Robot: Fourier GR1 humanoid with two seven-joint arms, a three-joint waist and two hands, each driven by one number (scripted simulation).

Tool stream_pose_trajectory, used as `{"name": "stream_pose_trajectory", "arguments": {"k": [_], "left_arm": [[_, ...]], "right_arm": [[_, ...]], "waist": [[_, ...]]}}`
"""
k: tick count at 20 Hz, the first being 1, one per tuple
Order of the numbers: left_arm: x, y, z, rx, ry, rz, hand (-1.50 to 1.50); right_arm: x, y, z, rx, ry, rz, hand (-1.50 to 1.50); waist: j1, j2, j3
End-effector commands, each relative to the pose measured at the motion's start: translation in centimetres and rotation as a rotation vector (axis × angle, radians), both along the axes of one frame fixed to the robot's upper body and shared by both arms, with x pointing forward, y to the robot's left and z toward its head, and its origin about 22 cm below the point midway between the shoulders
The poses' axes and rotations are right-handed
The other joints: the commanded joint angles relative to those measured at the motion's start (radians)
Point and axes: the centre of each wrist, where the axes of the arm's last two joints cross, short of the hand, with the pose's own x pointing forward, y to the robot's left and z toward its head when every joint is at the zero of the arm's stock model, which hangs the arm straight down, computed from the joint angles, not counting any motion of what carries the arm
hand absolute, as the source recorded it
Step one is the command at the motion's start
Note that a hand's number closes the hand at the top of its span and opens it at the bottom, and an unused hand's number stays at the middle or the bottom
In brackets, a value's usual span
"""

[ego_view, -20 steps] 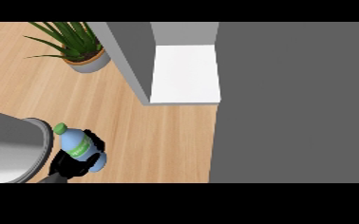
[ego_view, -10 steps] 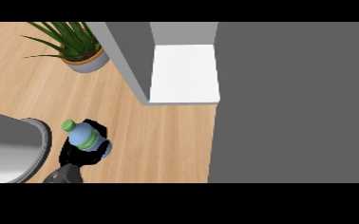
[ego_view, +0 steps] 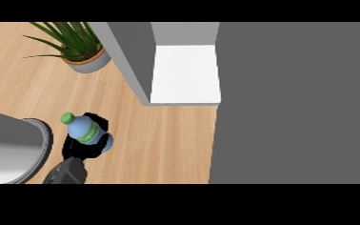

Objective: Pick up the bottled water, place it into the cabinet and close the cabinet

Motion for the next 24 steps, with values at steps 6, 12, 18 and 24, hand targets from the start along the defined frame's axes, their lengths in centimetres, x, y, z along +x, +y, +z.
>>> {"name": "stream_pose_trajectory", "arguments": {"k": [6,12,18,24], "left_arm": [[1.0,-2.3,1.8,-0.029,-0.054,-0.084,1.5],[1.9,-5.0,5.8,-0.003,-0.074,-0.132,1.5],[3.5,-10.4,10.0,0.044,-0.138,-0.131,1.5],[5.1,-14.5,14.2,0.096,-0.165,-0.118,1.5]], "right_arm": [[-0.1,2.4,0.7,-0.001,-0.01,0.014,-1.5],[0.3,1.6,0.8,0.011,0.005,0.016,-1.5],[1.2,1.9,-0.2,0.024,0.001,0.009,-1.5],[-1.0,1.8,-1.2,0.039,0.018,0.033,-1.5]], "waist": [[0.006,-0.002,0.001],[0.012,-0.004,0.001],[0.006,-0.003,0.001],[-0.005,-0.003,0.001]]}}
